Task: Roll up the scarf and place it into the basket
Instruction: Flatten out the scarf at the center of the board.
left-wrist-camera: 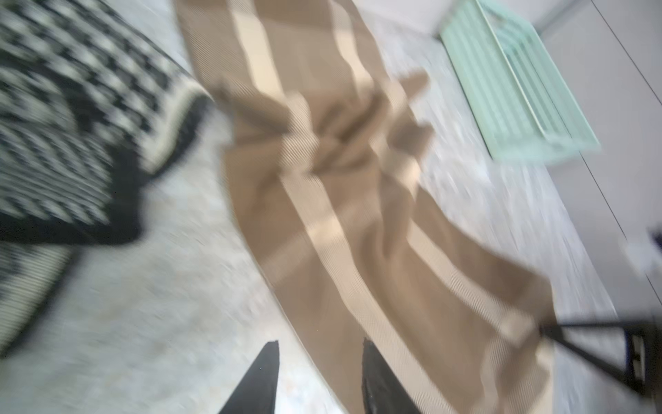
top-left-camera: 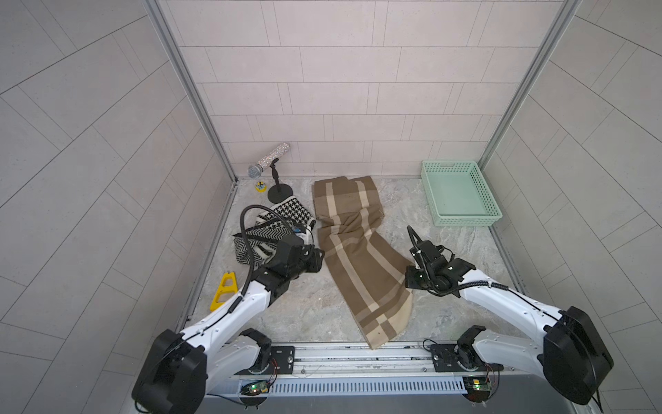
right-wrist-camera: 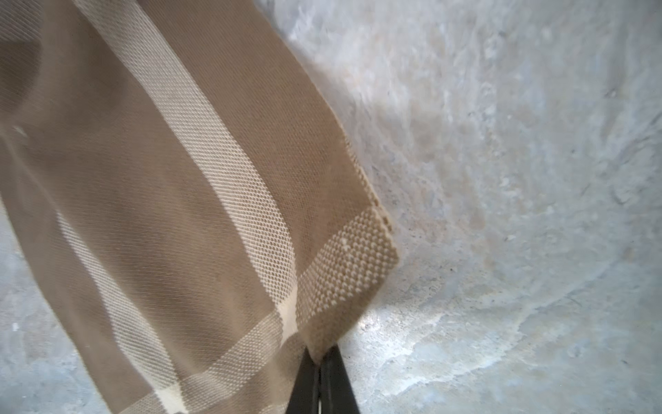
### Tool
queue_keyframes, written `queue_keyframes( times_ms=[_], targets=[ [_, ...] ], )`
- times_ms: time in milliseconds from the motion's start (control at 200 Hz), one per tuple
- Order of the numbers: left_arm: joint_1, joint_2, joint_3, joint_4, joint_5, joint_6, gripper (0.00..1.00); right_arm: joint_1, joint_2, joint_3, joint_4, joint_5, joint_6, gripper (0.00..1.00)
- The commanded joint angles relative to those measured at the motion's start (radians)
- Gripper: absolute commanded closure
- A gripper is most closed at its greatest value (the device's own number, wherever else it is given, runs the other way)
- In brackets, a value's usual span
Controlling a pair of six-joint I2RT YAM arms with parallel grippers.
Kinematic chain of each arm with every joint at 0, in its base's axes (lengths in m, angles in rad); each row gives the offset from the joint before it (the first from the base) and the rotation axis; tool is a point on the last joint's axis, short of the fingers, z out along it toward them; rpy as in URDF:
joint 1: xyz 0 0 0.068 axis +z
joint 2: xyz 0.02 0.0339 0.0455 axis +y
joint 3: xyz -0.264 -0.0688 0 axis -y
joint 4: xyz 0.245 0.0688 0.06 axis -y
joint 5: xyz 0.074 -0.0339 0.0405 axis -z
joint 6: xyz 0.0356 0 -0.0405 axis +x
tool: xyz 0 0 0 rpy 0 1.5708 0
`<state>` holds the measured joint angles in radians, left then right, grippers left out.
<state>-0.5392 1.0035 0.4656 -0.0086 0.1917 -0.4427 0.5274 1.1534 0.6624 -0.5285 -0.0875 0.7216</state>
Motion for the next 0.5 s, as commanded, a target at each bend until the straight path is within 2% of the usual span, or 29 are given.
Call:
queue_keyframes(
  times_ms=[0,135,245,365,490],
  targets=[
    [-0.136,-0.125,-0.111,0.098,0.045,0.091,0.55,0.002,0.015,0.05,-0.015,0.023,0.012,1.0],
    [-0.353,-0.284,-0.228,0.17,-0.014,0.259,0.51,0.002,0.101,0.143,-0.016,0.027,-0.001,1.0],
    [-0.517,-0.311,-0.29,0.251,-0.068,0.425,0.51,0.0,0.203,0.216,-0.019,0.026,-0.014,1.0],
    [-0.607,-0.234,-0.273,0.267,-0.069,0.519,0.51,-0.008,0.312,0.277,-0.019,0.012,-0.02,1.0],
    [-0.677,-0.018,-0.207,0.334,-0.061,0.566,0.52,-0.013,0.388,0.325,-0.006,-0.009,-0.025,1.0]
  ],
)
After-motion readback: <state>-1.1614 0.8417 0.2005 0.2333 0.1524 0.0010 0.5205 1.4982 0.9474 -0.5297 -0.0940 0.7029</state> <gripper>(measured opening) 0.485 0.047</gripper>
